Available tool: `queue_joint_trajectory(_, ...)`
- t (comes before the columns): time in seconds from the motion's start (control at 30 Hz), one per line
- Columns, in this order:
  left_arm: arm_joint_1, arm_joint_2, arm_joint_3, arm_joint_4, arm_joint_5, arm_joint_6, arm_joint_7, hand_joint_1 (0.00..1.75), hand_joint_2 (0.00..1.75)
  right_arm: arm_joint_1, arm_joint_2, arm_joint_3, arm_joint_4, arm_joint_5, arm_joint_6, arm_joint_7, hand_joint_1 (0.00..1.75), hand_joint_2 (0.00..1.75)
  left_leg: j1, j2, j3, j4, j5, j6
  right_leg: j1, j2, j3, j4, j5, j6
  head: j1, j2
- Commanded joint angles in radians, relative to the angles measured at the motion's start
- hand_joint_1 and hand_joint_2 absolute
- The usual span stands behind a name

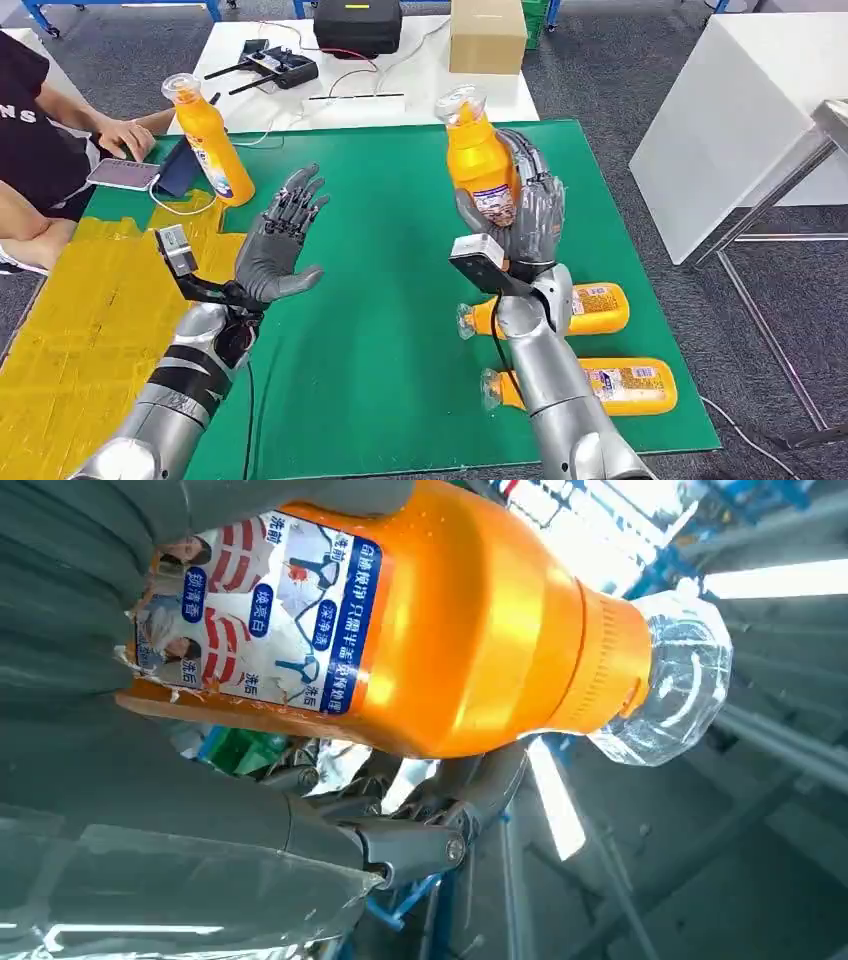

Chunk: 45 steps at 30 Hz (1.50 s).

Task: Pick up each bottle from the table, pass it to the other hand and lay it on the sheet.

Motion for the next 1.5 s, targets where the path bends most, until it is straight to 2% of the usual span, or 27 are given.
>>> queue_joint_trajectory(0.03,-0.065,-0.013,-0.108,0.035,0.054,-0.074,-0.006,0.0,1.75,-0.098,0.042,0.024,0.208,0.019,-0.003,-0.017,1.75,1.75,0.001,0.0,0.001,0.001,-0.001,-0.001,0.001,-0.001,0.002,0.0,-0.001,-0.001,0.0,0.0)
queue_joint_trajectory(0.23,-0.059,-0.016,-0.127,0.006,0.073,-0.087,0.002,0.0,1.75,-0.1,0.053,0.038,0.227,0.018,-0.006,-0.02,1.75,1.75,0.001,0.0,0.001,0.001,-0.001,-0.001,0.001,0.0,0.001,0.0,0.0,0.0,0.0,0.0)
queue_joint_trajectory(0.43,-0.082,-0.034,-0.169,0.03,0.063,-0.03,0.023,0.0,1.75,-0.077,0.1,0.129,0.229,0.033,-0.018,-0.032,1.75,1.75,0.001,0.0,0.001,0.001,-0.001,-0.001,0.001,-0.001,0.001,0.0,-0.001,-0.001,0.0,0.0)
queue_joint_trajectory(0.6,-0.101,-0.05,-0.191,0.067,0.068,-0.005,0.02,0.0,1.75,-0.059,0.104,0.273,0.182,0.013,-0.034,-0.013,1.75,1.75,0.002,0.0,0.002,0.0,-0.002,-0.001,0.002,-0.001,0.003,0.0,-0.001,-0.001,0.0,0.0)
queue_joint_trajectory(0.77,-0.105,-0.054,-0.196,0.071,0.065,0.001,0.02,0.0,1.75,-0.06,0.104,0.306,0.174,0.009,-0.039,-0.005,1.75,1.75,0.002,0.0,0.002,0.0,-0.001,-0.001,0.002,-0.001,0.002,0.0,-0.001,0.0,0.0,0.0)
queue_joint_trajectory(1.03,-0.131,-0.07,-0.193,0.15,0.06,0.045,0.014,0.0,1.75,-0.036,0.104,0.523,0.093,0.009,-0.089,0.041,1.75,1.75,0.001,0.0,0.001,0.0,-0.001,-0.001,0.002,-0.001,0.002,0.0,-0.001,-0.001,0.0,0.0)
queue_joint_trajectory(1.5,-0.148,-0.078,-0.181,0.19,0.056,0.046,0.0,0.0,1.75,-0.043,0.104,0.578,0.177,-0.028,-0.125,0.055,1.75,1.75,0.001,-0.001,0.001,0.0,-0.001,-0.001,0.002,-0.002,0.001,0.0,-0.001,0.0,0.0,0.0)
